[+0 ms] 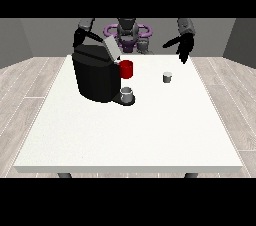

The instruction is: Insert the coffee pod into the coffee machine and close the lid

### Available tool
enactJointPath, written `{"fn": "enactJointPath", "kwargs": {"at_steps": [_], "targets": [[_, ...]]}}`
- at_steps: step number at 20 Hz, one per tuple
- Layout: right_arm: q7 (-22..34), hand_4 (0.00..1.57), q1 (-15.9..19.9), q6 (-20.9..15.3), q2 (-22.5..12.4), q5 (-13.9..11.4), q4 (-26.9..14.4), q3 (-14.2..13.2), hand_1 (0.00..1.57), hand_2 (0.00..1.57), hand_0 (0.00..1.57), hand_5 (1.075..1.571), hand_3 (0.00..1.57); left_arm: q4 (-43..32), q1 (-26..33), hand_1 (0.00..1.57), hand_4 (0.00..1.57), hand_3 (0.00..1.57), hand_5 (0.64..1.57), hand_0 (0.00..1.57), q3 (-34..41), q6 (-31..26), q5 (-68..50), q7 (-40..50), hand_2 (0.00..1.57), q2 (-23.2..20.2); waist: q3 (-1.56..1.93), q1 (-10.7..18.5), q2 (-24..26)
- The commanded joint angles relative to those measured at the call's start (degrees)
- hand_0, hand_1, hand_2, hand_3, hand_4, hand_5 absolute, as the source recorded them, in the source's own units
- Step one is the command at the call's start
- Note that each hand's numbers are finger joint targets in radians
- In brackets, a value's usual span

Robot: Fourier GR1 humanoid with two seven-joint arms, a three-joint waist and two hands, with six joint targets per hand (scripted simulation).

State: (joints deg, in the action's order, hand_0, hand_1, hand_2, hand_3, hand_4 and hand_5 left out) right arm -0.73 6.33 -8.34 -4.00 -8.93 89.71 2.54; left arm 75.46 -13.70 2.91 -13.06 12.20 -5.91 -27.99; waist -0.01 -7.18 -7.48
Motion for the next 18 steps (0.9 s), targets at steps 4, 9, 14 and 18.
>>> {"fn": "enactJointPath", "kwargs": {"at_steps": [4,9,14,18], "targets": [[-4.4,0.0,1.56,-1.43,3.17,0.24,-3.48,0.5,0.0,0.0,0.0,1.571,0.0,-9.11,-6.32,0.0,0.0,0.0,1.571,0.0,-0.27,-1.48,5.63,-1.59,0.0,-3.03,0.02,-1.02,-4.75],[2.32,0.0,4.01,-2.26,2.3,-2.88,-0.86,1.59,0.0,0.0,0.0,1.571,0.0,-19.19,-10.39,0.0,0.0,0.0,1.571,0.0,0.69,-0.85,9.18,-7.85,0.0,-5.31,-0.03,-2.73,-7.61],[6.34,0.0,5.9,0.91,2.0,1.87,-4.06,-0.9,0.0,0.0,0.0,1.571,0.0,-20.11,-9.95,0.0,0.0,0.0,1.571,0.0,-4.53,5.5,16.01,-3.46,0.42,2.08,0.01,-0.76,-3.4],[4.36,0.0,5.49,-1.01,3.09,-1.7,-4.34,1.58,0.0,0.0,0.0,1.571,0.0,-27.92,-14.81,0.95,0.0,0.66,1.571,0.95,-1.85,10.06,18.49,-9.13,0.97,1.43,-0.02,-2.09,-5.96]]}}
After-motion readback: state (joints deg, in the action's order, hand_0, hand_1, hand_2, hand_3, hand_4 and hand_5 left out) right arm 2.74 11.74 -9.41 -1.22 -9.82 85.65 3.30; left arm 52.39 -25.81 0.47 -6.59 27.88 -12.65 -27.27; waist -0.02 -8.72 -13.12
